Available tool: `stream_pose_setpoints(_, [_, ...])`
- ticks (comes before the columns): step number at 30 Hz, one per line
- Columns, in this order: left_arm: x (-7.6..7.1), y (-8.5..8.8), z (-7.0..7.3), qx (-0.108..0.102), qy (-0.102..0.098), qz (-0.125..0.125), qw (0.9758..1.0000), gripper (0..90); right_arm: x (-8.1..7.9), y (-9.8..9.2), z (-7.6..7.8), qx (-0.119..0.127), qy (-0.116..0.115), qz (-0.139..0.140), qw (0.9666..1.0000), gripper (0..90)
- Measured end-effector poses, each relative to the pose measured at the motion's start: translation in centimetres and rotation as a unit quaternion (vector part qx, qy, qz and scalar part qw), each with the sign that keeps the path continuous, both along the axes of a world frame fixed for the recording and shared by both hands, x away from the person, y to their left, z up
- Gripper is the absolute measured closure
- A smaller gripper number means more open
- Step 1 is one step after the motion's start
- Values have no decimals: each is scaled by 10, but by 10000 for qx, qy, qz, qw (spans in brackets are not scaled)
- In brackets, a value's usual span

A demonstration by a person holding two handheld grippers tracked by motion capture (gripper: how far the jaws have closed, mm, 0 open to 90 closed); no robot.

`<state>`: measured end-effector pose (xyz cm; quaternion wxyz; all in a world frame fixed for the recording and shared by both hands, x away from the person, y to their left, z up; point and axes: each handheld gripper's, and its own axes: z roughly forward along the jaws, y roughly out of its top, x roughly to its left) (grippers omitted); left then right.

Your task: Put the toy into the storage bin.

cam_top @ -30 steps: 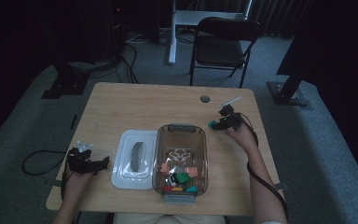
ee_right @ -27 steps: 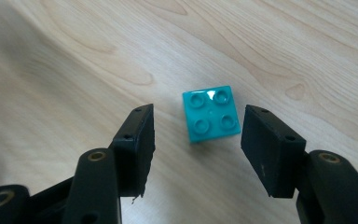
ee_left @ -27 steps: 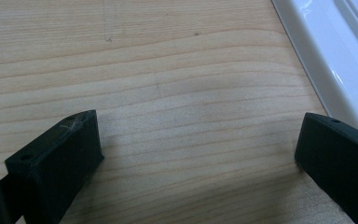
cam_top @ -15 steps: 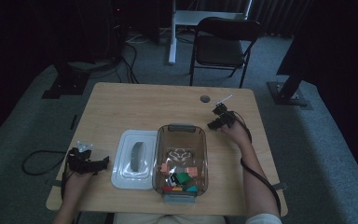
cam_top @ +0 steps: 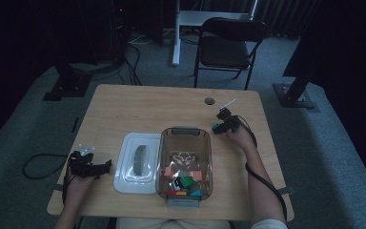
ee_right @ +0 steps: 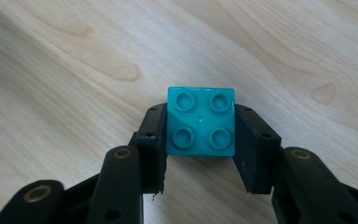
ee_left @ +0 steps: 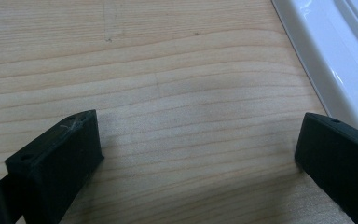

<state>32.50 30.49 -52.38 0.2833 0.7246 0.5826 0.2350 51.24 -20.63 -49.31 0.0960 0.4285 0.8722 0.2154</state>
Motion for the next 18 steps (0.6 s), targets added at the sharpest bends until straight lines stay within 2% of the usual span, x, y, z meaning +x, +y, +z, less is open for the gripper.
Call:
stream_pose_setpoints(4, [0, 0, 0, -1, 0, 1, 10000, 9, -5, 0, 2, 8, 73, 125, 9999, 584])
stream_pose_setpoints(10, [0, 0, 0, 1, 1, 0, 10000, 9, -19, -3, 12, 205, 36, 245, 9995, 584])
stream_pose_setpoints(18, [0, 0, 0, -1, 0, 2, 10000, 9, -38, -9, 17, 233, 45, 338, 9991, 584])
